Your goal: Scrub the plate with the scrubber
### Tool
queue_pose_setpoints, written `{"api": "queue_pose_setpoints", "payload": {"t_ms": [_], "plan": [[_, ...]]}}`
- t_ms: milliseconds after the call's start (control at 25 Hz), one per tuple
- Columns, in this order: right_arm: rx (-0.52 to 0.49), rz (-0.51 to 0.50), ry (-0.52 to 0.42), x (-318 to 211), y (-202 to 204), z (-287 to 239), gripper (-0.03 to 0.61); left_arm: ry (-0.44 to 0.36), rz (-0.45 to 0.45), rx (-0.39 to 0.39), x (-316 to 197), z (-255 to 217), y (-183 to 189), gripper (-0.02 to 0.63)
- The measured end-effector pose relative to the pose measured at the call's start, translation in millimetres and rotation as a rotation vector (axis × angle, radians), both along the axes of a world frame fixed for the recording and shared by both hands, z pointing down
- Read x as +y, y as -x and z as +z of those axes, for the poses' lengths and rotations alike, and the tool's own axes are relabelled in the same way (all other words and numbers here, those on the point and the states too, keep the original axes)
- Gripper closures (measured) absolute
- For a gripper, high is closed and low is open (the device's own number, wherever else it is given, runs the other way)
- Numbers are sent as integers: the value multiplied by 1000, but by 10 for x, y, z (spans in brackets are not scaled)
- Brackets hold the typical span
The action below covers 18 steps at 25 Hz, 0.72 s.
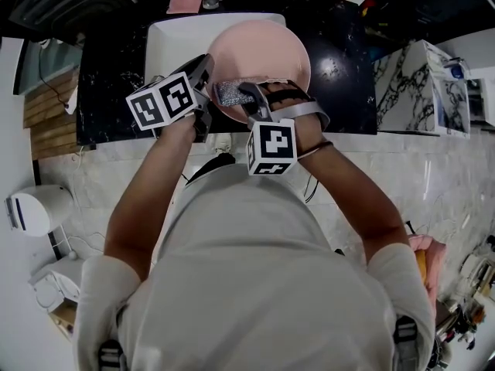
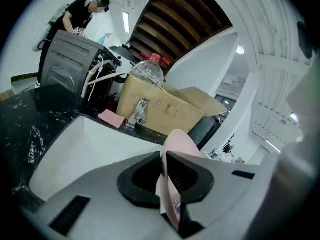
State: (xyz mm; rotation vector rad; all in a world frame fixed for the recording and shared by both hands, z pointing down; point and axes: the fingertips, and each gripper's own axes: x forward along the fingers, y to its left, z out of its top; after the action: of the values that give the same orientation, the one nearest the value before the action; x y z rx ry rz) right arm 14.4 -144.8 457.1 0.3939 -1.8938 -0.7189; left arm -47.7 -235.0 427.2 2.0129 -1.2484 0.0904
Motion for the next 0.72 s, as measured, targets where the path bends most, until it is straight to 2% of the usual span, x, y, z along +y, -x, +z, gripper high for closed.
{"api": "queue_pose_setpoints", "payload": {"t_ms": [400,720], "plan": [[26,-72,103,385,-146,137,500,-10,-57,27,-84,-70,220,578],[38,-68,96,442,-400,54,500,8,-75,33,-82,-16,378,580]]}}
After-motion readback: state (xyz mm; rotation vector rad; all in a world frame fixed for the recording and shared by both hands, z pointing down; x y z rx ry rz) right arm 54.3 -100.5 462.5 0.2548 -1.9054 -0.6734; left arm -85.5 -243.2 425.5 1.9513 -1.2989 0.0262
